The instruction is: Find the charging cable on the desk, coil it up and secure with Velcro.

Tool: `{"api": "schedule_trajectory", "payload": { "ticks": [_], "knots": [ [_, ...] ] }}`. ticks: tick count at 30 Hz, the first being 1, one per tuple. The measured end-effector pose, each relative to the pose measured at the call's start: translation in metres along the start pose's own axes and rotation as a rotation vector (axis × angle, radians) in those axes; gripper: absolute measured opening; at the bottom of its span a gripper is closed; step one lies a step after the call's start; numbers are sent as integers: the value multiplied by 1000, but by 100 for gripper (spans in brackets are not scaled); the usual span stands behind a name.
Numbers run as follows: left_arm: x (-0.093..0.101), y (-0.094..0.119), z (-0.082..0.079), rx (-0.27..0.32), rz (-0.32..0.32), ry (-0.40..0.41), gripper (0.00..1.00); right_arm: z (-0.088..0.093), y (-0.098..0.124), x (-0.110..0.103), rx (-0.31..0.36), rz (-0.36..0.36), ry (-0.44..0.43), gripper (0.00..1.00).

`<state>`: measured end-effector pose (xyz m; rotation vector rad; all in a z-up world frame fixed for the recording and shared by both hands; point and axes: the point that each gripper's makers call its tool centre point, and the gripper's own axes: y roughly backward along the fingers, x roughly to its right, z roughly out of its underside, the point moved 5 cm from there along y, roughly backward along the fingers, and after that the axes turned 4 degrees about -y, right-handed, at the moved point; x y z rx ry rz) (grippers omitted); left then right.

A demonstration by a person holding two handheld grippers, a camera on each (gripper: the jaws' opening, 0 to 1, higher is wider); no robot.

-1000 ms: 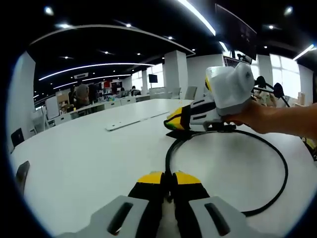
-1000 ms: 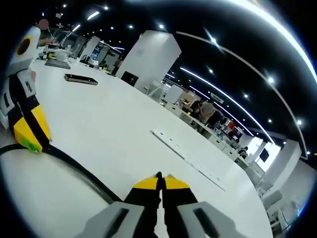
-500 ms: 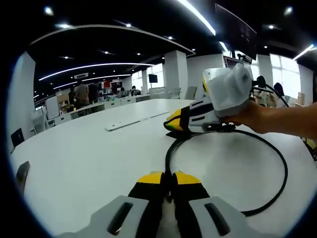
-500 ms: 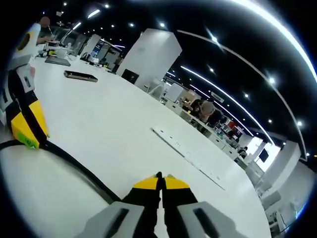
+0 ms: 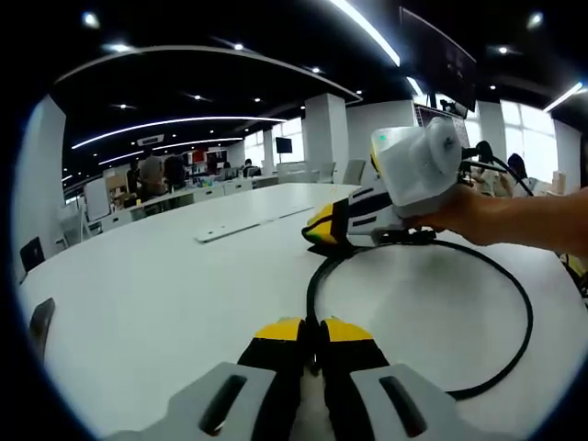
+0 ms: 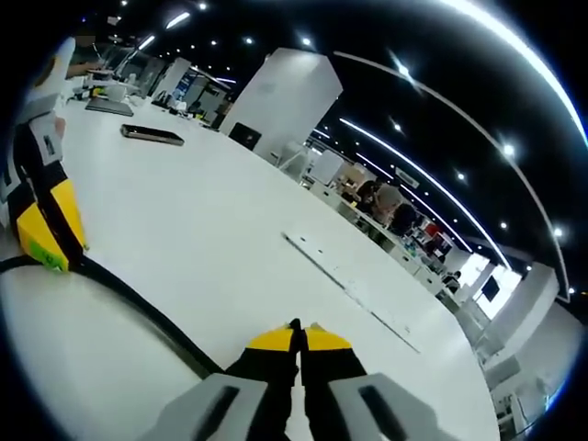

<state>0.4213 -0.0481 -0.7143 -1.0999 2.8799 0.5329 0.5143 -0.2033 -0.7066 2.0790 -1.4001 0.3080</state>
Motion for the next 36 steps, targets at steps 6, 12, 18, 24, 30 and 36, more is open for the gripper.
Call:
{"api": "schedule_trajectory", "payload": {
  "ticks": [6,12,18,24,30,36],
  "knots": [
    [0,0,0,0,1,2,8,1,-2,1,-16,-21,-11,4],
    [0,-1,0,0,1,2,8,3,-5,2,-29,-44,-30,4],
    [-1,-1,0,0,1,2,8,3,-6,1,-45,-58,-40,4],
    [-1,-1,0,0,1,1,8,3,-6,1,-53,-66,-38,4],
    [-1,-2,-1,0,1,0,8,3,-6,1,-56,-63,-28,4],
    [-1,-2,-1,0,1,0,8,3,-7,1,-63,-65,-25,4]
  ]
}}
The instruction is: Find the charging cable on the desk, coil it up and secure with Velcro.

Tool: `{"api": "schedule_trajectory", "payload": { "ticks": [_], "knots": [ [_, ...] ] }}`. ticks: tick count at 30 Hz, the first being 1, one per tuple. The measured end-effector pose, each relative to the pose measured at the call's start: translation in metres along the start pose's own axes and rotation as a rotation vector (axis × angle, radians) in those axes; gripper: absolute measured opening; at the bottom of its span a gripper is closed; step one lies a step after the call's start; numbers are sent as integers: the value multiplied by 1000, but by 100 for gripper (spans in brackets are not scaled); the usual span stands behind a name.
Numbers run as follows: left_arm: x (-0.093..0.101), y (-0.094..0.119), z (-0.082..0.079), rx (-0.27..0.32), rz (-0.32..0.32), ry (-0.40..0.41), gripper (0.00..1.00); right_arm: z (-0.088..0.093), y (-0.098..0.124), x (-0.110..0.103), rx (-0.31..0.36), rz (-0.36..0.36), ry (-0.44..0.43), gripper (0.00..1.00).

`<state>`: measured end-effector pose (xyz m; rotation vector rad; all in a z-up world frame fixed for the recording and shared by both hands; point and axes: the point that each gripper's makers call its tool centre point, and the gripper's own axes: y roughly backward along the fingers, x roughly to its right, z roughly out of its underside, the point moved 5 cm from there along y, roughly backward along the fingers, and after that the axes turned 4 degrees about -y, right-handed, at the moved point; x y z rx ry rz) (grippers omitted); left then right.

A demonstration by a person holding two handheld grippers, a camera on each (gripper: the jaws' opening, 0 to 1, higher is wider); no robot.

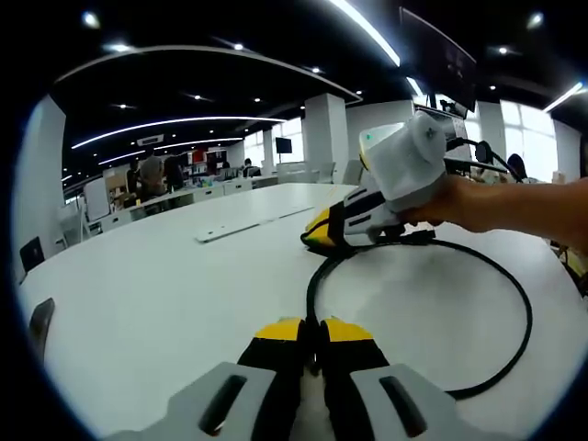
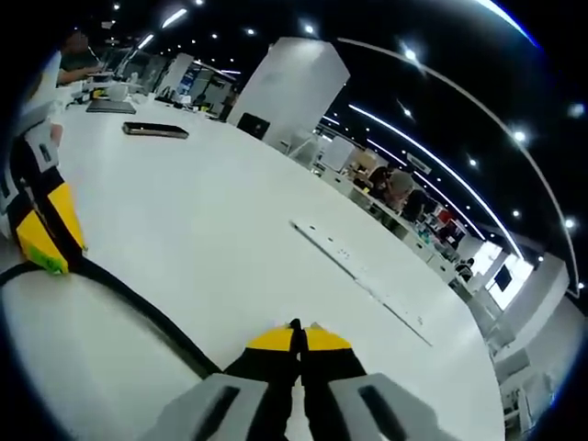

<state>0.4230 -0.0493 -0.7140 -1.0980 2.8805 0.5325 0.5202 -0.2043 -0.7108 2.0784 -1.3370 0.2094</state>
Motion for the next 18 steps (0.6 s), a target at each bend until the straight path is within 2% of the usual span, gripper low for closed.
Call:
{"api": "schedule_trajectory", "payload": {
  "ticks": [18],
  "knots": [
    [1,1,0,0,0,-2,8,2,-1,1,3,-3,-27,4]
  ]
}}
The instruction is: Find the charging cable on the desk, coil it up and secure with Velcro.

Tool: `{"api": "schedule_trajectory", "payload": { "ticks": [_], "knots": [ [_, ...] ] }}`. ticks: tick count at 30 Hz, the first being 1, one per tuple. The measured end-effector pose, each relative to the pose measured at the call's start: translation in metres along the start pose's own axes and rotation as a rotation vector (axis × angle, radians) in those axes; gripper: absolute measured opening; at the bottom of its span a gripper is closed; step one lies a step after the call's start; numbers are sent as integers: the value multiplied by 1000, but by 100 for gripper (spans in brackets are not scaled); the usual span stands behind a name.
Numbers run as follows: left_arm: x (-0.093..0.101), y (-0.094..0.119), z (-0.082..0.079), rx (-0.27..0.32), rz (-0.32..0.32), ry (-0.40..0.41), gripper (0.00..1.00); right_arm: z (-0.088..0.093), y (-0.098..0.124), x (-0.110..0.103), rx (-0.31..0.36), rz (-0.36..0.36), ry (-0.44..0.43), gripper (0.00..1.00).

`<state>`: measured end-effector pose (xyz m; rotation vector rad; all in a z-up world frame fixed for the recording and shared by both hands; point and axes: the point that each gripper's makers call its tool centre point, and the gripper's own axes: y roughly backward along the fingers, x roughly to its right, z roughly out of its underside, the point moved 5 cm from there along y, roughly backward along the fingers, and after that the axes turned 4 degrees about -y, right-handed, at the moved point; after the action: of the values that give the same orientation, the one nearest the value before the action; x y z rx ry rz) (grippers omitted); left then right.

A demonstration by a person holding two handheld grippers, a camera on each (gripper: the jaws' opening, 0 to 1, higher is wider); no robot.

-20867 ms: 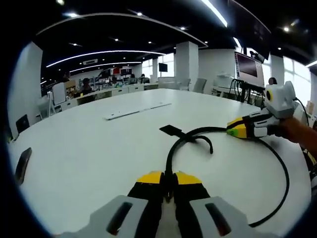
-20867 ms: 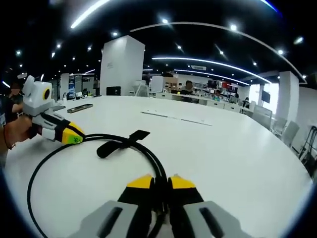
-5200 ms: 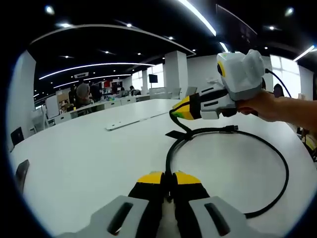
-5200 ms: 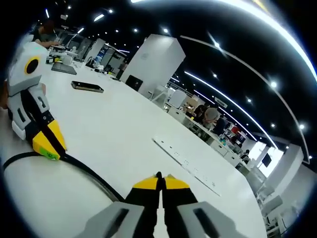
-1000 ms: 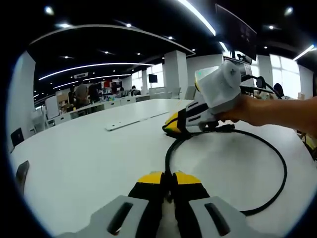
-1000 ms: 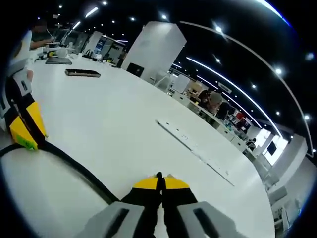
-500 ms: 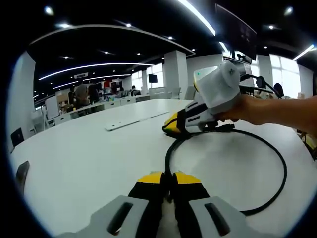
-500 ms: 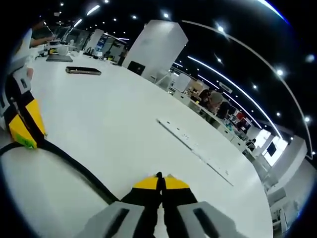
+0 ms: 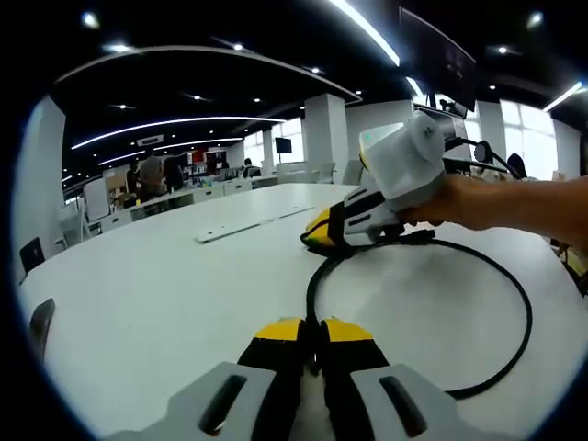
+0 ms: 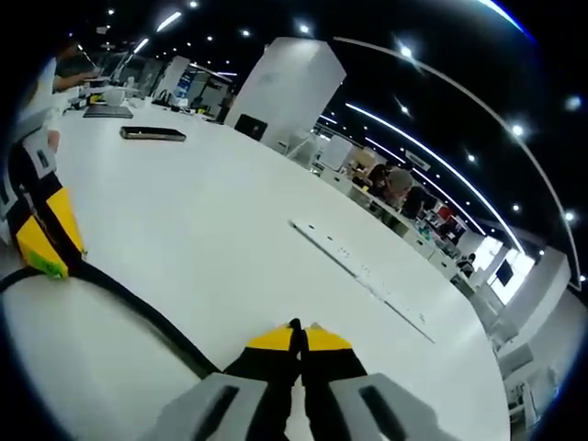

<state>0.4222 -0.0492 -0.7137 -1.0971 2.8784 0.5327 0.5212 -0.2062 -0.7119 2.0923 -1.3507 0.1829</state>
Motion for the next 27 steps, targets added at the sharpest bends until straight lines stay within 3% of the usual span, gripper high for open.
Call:
{"api": "schedule_trajectory", "payload": {
  "ticks": [27],
  "knots": [
    [-1,0,0,-2,1,-2,8,3,0,2,-3,18,-86,6]
  ]
}}
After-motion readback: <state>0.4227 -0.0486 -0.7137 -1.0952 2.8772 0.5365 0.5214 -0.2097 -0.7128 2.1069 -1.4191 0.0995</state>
